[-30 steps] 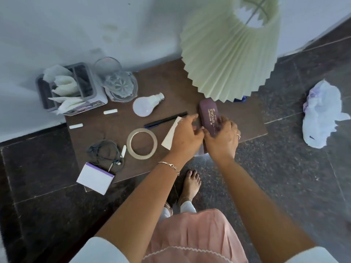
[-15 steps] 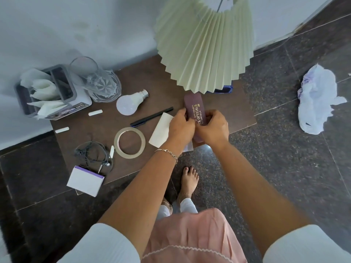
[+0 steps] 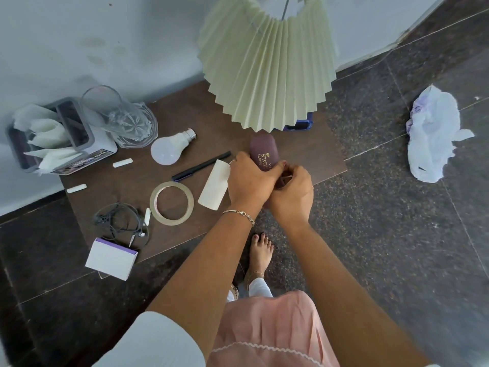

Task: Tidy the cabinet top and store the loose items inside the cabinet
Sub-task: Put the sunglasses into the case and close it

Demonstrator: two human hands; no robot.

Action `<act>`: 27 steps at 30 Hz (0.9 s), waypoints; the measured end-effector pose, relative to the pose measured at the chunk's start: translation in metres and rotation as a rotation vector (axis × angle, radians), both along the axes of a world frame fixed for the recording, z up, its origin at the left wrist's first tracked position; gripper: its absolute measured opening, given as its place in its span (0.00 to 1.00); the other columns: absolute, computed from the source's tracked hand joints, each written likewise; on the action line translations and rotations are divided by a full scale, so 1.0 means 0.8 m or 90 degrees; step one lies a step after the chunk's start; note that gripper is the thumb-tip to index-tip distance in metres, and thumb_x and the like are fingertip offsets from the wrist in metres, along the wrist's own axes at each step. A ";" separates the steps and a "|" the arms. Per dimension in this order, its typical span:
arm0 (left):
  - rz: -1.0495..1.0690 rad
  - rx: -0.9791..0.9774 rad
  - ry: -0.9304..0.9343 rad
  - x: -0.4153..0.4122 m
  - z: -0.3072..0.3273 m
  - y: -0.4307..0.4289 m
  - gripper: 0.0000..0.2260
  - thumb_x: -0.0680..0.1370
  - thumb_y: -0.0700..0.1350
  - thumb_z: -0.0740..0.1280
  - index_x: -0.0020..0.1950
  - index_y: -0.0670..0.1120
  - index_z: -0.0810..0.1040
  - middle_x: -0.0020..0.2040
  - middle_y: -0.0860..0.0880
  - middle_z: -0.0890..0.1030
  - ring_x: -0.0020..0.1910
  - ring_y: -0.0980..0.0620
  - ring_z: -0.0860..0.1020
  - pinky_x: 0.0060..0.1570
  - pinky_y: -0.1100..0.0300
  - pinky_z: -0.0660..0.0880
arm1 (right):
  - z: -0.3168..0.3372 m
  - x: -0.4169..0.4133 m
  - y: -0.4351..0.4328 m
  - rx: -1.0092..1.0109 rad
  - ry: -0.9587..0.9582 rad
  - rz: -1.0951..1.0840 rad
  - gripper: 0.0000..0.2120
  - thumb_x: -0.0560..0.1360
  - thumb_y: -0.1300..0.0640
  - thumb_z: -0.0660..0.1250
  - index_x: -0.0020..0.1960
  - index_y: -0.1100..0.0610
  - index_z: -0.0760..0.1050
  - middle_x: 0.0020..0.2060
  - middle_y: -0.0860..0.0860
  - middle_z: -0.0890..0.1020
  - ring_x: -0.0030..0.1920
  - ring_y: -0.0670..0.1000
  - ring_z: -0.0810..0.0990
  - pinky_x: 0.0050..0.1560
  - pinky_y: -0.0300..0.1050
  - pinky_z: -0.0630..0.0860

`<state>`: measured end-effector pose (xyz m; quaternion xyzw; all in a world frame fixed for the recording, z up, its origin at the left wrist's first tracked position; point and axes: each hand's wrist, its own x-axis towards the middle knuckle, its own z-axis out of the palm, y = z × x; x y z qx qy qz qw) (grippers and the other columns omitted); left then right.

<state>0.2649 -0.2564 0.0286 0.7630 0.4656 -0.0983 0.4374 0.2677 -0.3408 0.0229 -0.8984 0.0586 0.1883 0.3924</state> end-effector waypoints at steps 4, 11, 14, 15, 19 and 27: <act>-0.004 0.004 0.015 0.003 0.006 0.005 0.22 0.66 0.60 0.73 0.50 0.45 0.77 0.45 0.48 0.81 0.41 0.50 0.78 0.37 0.59 0.68 | 0.007 -0.003 -0.007 0.074 0.034 -0.027 0.20 0.65 0.58 0.74 0.56 0.55 0.76 0.49 0.48 0.79 0.47 0.48 0.80 0.49 0.44 0.79; -0.015 -0.098 0.018 -0.008 0.003 0.014 0.21 0.72 0.54 0.71 0.60 0.46 0.75 0.52 0.49 0.81 0.49 0.48 0.80 0.43 0.58 0.73 | 0.003 -0.012 -0.020 0.277 0.104 -0.108 0.10 0.76 0.60 0.68 0.48 0.44 0.78 0.43 0.45 0.84 0.45 0.43 0.83 0.50 0.45 0.81; -0.005 -0.156 -0.011 -0.012 0.003 0.015 0.23 0.73 0.51 0.70 0.65 0.46 0.71 0.55 0.48 0.81 0.51 0.48 0.80 0.50 0.54 0.79 | 0.005 -0.018 -0.023 0.369 0.216 -0.141 0.09 0.80 0.58 0.63 0.56 0.50 0.79 0.47 0.49 0.84 0.47 0.44 0.82 0.51 0.42 0.79; -0.007 -0.167 -0.018 -0.012 0.004 0.015 0.22 0.73 0.50 0.70 0.65 0.46 0.72 0.56 0.47 0.81 0.52 0.48 0.80 0.52 0.52 0.80 | 0.004 -0.020 -0.023 0.383 0.254 -0.149 0.09 0.81 0.57 0.62 0.58 0.50 0.78 0.48 0.49 0.84 0.47 0.45 0.81 0.51 0.44 0.79; -0.037 -0.198 -0.017 -0.013 0.007 0.021 0.19 0.74 0.50 0.70 0.63 0.47 0.74 0.56 0.46 0.81 0.52 0.47 0.81 0.53 0.48 0.80 | 0.006 -0.021 -0.021 0.396 0.313 -0.165 0.11 0.81 0.55 0.61 0.61 0.53 0.77 0.48 0.49 0.83 0.46 0.46 0.81 0.47 0.46 0.81; -0.255 -0.110 0.038 -0.002 0.018 0.024 0.14 0.78 0.49 0.62 0.59 0.41 0.72 0.52 0.42 0.80 0.50 0.43 0.78 0.47 0.54 0.74 | 0.003 -0.025 -0.019 0.381 0.228 -0.102 0.14 0.81 0.60 0.62 0.65 0.56 0.74 0.54 0.51 0.83 0.55 0.47 0.82 0.56 0.45 0.79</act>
